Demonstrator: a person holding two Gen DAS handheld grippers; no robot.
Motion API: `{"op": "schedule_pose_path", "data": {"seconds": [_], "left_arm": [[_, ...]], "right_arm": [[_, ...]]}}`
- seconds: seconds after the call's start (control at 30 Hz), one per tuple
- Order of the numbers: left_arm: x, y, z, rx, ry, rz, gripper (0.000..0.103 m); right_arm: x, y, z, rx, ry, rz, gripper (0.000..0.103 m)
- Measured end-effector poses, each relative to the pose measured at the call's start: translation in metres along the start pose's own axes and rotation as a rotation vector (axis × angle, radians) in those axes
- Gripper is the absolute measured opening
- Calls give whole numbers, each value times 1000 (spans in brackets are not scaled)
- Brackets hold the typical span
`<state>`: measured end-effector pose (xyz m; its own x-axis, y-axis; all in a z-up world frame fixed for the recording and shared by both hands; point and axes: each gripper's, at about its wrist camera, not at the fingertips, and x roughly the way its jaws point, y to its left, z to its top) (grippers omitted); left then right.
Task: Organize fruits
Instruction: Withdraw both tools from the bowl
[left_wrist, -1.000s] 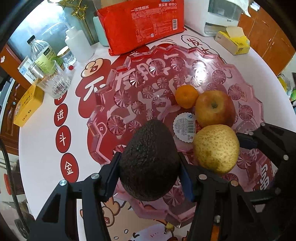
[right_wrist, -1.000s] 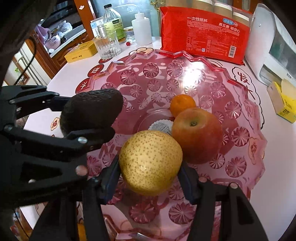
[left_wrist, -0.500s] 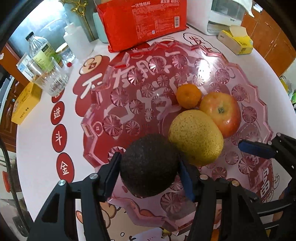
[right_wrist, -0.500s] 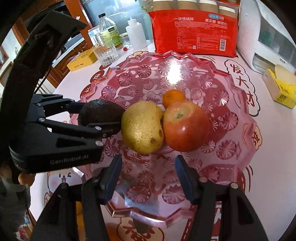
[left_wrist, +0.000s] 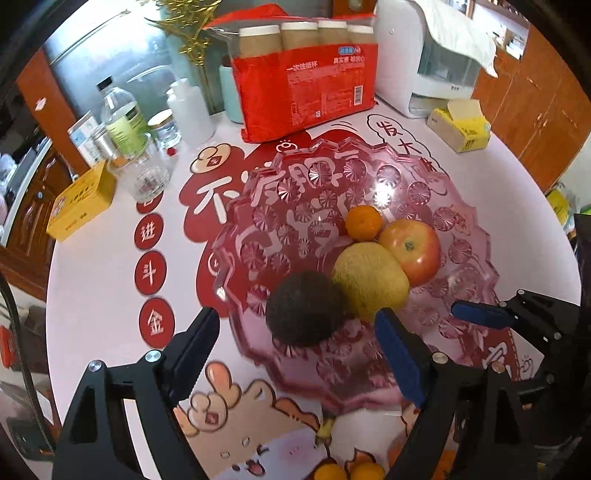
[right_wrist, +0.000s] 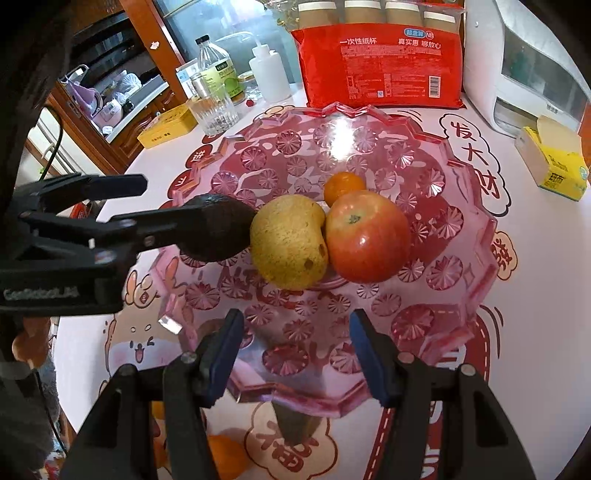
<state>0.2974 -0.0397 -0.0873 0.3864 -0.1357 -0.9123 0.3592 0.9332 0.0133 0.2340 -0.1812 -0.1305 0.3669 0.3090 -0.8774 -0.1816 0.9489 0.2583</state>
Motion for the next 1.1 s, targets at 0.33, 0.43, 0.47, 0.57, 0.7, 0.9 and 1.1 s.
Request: {"op": "schedule_pose_path", "data": {"seconds": [0.33, 0.43, 0.47, 0.57, 0.7, 0.9, 1.1], "left_arm": [[-43, 2, -33, -106, -83, -1, 85], [-60, -6, -40, -88, -136, 18, 85], [-66, -9, -42, -78, -148, 28, 85], [-81, -17, -47, -60, -170, 35, 85], [-102, -23, -52, -68, -172, 35, 85], [-135, -31, -63, -71, -192, 68, 85], [-171, -34, -82, -111, -237, 84, 85]], "right_arm": [[-29, 8, -9, 10, -24, -3, 60], [-40, 9, -11, 10, -38, -7, 60], [-45, 9, -12, 10, -43, -9, 60], [-58, 12, -15, 4, -60, -20, 60], [-78, 17, -18, -6, -85, -22, 60], [-115, 29, -23, -41, -151, -34, 60], [-150, 41, -33, -64, -206, -66, 60]]}}
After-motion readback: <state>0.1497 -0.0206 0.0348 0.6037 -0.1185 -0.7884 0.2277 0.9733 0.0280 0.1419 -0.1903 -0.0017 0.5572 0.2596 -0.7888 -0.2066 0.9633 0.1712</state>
